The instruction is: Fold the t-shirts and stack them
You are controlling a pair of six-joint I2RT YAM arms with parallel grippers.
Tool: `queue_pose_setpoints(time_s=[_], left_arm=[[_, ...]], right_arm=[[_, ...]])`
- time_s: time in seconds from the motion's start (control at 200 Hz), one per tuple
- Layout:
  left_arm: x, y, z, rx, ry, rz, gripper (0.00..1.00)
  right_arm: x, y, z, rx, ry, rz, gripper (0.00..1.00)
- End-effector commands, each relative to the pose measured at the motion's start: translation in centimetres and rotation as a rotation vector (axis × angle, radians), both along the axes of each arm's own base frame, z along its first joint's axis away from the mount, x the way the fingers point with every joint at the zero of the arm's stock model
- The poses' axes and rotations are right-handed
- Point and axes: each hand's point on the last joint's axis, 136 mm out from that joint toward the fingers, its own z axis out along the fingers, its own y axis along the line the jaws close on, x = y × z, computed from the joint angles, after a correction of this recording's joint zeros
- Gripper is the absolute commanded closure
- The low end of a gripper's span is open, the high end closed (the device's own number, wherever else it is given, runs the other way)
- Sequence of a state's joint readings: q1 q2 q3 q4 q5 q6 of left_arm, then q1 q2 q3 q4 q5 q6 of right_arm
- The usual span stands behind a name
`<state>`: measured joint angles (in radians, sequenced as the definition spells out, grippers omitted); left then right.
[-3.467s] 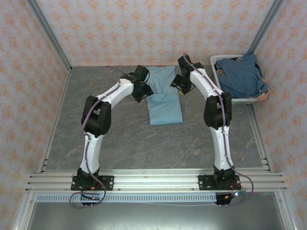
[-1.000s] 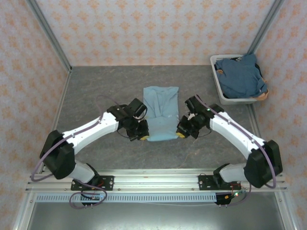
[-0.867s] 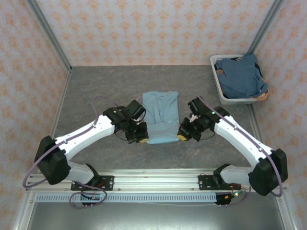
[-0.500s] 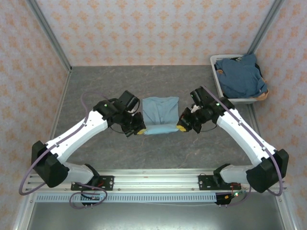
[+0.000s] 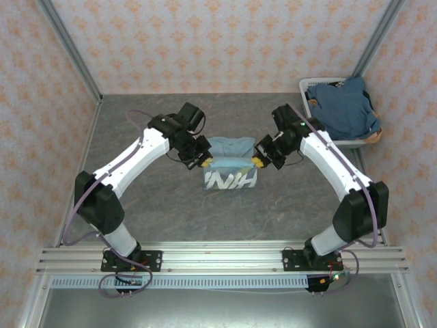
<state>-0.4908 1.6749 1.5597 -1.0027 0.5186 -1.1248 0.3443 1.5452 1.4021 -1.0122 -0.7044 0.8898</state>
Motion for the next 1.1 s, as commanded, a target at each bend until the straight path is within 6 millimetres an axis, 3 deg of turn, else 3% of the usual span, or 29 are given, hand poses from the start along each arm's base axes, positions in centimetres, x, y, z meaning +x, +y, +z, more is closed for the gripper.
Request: queue_pose_setpoints(time_s=[0.0,0.31,0.495,0.711,0.866,0.976,1.096], left_arm=[[1.0,1.2,0.3,0.025,0.002,0.023,0.96],[7.0,1.5,-0.2,0.035,-0.014,0.046,0.96],[10.6,1.6,-3.2,0.030,0.040,0.069,0.95],[16.1,1.1,-4.4,-0.022,-0.018,0.069,0.91],[18.0,1.0,-6.5,-0.033,0.007,0.070,0.89],[20.1,0.7,-7.7,-0.073,-0.029,0.077,0.80],[22.1,0.8,-7.3,-0.078,-0.115,0.051,0.57]], right_arm=[[1.6,0.4,0.4,0.039,0.097,-0.135,1.00],[7.6,1.3,-1.5,0.028,0.096,-0.165,1.00],[11.0,1.3,-3.7,0.011,0.116,-0.194,1.00],[14.0,-0.3,-6.3,-0.033,0.133,-0.273,1.00],[16.1,-0.4,-8.2,-0.032,0.136,-0.303,1.00],[17.4,-1.0,-9.4,-0.069,0.142,-0.305,1.00],[18.8,-2.0,-10.1,-0.093,0.128,-0.347,1.00]])
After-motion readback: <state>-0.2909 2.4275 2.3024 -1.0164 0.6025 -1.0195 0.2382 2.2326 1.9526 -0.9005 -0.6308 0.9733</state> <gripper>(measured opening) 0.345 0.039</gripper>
